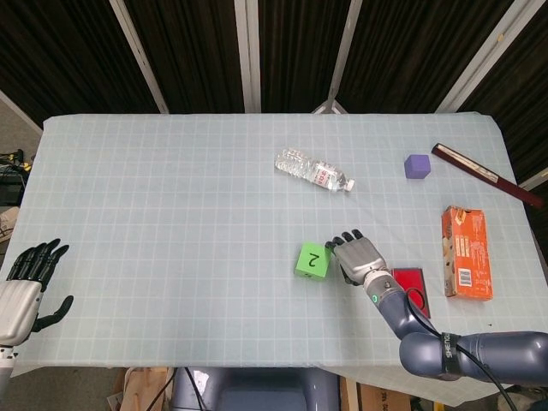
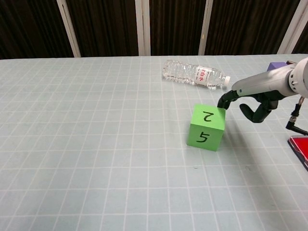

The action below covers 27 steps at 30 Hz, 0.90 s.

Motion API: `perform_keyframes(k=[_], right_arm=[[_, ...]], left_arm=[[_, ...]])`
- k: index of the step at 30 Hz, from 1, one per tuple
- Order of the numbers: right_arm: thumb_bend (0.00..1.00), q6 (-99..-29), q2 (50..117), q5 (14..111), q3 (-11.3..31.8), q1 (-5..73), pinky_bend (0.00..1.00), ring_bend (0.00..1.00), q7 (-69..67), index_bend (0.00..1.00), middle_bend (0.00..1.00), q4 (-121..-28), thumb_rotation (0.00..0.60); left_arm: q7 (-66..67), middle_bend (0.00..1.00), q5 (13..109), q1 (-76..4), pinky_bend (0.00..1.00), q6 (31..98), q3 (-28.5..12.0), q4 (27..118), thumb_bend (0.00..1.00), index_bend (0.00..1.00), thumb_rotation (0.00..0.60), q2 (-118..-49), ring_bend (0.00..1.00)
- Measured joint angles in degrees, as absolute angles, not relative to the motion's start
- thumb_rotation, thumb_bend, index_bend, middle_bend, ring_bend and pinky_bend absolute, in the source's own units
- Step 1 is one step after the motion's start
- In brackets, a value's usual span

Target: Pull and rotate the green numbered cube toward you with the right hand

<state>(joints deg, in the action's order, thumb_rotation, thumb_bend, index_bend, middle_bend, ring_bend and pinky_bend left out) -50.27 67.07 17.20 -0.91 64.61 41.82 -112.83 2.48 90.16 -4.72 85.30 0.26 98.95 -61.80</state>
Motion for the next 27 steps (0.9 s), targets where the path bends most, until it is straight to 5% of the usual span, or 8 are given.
perform_keyframes(k=[27], right_arm=[[0.9,-43.39,59.58,27.19,-4.92,62.77,0.0,0.08,33.85,0.17,0.16,-119.15,0.6]], left_arm=[[1.71,0.0,90.0,-4.41,0.04,85.98,0.06,98.86,0.44,0.08,0.6,-61.54,0.0]])
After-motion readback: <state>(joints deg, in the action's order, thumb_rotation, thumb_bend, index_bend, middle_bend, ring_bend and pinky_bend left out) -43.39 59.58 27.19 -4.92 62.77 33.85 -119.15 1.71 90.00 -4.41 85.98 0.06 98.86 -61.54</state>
